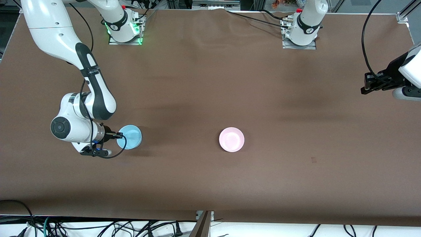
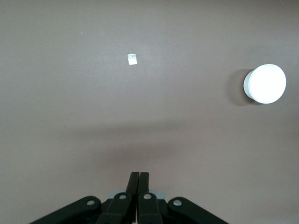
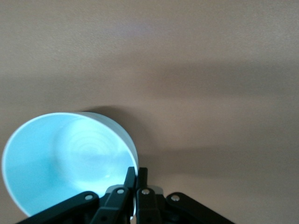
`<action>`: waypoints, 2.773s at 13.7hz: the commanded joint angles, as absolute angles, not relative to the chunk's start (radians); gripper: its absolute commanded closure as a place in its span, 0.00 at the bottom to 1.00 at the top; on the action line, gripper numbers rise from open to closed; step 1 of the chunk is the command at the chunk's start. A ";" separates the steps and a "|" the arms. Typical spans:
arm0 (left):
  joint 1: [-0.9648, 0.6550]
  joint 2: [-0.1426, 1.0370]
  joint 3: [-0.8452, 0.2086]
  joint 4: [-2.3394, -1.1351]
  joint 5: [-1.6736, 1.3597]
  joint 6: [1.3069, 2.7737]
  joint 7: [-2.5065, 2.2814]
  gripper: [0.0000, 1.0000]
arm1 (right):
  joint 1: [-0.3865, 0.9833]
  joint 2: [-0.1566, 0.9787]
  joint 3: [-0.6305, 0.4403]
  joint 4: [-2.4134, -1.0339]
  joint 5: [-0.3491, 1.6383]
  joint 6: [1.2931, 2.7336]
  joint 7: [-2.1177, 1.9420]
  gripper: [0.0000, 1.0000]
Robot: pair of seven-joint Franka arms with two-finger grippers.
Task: Stack pink and blue bowls on white bowl
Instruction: 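Lift the blue bowl and carry it over the pink bowl, then lower the blue bowl into the pink bowl with the right gripper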
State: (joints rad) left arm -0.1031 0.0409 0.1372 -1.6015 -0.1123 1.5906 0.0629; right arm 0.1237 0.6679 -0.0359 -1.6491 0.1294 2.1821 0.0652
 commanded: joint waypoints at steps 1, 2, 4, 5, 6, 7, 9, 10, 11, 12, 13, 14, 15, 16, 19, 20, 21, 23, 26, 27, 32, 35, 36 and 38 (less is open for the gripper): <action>-0.104 0.003 0.120 -1.623 -0.074 1.577 0.080 0.59 | 0.146 0.661 -0.038 -1.646 0.141 2.177 0.061 1.00; -0.104 0.005 0.103 -1.623 -0.060 1.577 0.075 0.41 | 0.152 0.654 -0.037 -1.638 0.140 2.177 0.060 1.00; -0.103 0.002 0.089 -1.623 -0.032 1.578 0.071 0.02 | 0.192 0.628 -0.025 -1.606 0.141 2.172 0.084 1.00; -0.101 -0.005 0.089 -1.623 -0.032 1.578 0.071 0.01 | 0.218 0.623 -0.025 -1.580 0.141 2.146 0.133 1.00; -0.098 -0.009 0.087 -1.626 -0.032 1.578 0.071 0.00 | 0.253 0.623 -0.025 -1.544 0.141 2.114 0.203 1.00; -0.098 -0.011 0.086 -1.629 -0.031 1.580 0.072 0.00 | 0.291 0.626 -0.025 -1.508 0.141 2.090 0.277 1.00; -0.100 -0.011 0.084 -1.628 0.007 1.586 0.072 0.00 | 0.366 0.635 -0.025 -1.471 0.143 2.086 0.420 1.00; -0.101 -0.011 0.072 -1.626 0.033 1.589 0.072 0.00 | 0.403 0.638 -0.025 -1.456 0.143 2.086 0.483 1.00; -0.100 -0.011 0.065 -1.626 0.040 1.597 0.072 0.00 | 0.432 0.640 -0.023 -1.441 0.143 2.086 0.536 1.00; -0.100 -0.011 0.064 -1.628 0.040 1.600 0.072 0.00 | 0.466 0.652 -0.009 -1.421 0.143 2.094 0.593 1.00; -0.098 -0.011 0.064 -1.629 0.040 1.600 0.072 0.00 | 0.486 0.676 0.012 -1.383 0.141 2.098 0.676 1.00; -0.098 -0.011 0.064 -1.629 0.040 1.600 0.072 0.00 | 0.504 0.716 0.038 -1.318 0.140 2.098 0.755 1.00; -0.098 -0.009 0.064 -1.631 0.040 1.600 0.071 0.00 | 0.517 0.751 0.052 -1.262 0.140 2.098 0.817 1.00; -0.098 -0.009 0.064 -1.631 0.040 1.600 0.072 0.00 | 0.535 0.781 0.060 -1.214 0.140 2.102 0.866 1.00; -0.098 -0.011 0.064 -1.635 0.038 1.600 0.072 0.00 | 0.592 0.859 0.060 -1.111 0.140 2.138 1.007 1.00; -0.098 -0.009 0.064 -1.635 0.038 1.600 0.072 0.00 | 0.604 0.877 0.060 -1.101 0.140 2.181 1.050 1.00; -0.098 -0.009 0.064 -1.637 0.038 1.600 0.072 0.00 | 0.621 0.890 0.060 -1.100 0.140 2.228 1.093 1.00; -0.098 -0.009 0.064 -1.640 0.038 1.600 0.072 0.00 | 0.640 0.911 0.060 -1.100 0.140 2.311 1.184 1.00; -0.097 -0.009 0.064 -1.640 0.038 1.601 0.072 0.00 | 0.669 0.933 0.058 -1.098 0.138 2.384 1.317 1.00; -0.097 -0.008 0.064 -1.640 0.038 1.601 0.072 0.00 | 0.672 0.936 0.058 -1.098 0.137 2.387 1.339 1.00; -0.089 -0.008 0.066 -1.640 0.038 1.601 0.072 0.00 | 0.696 0.968 0.057 -1.098 0.135 2.419 1.405 1.00; -0.089 -0.006 0.066 -1.638 0.038 1.601 0.072 0.00 | 0.696 0.969 0.057 -1.100 0.137 2.416 1.402 1.00; -0.089 -0.006 0.066 -1.638 0.038 1.605 0.072 0.00 | 0.695 0.968 0.057 -1.100 0.137 2.411 1.401 1.00; -0.089 -0.005 0.066 -1.638 0.038 1.605 0.072 0.00 | 0.693 0.969 0.055 -1.103 0.137 2.410 1.394 1.00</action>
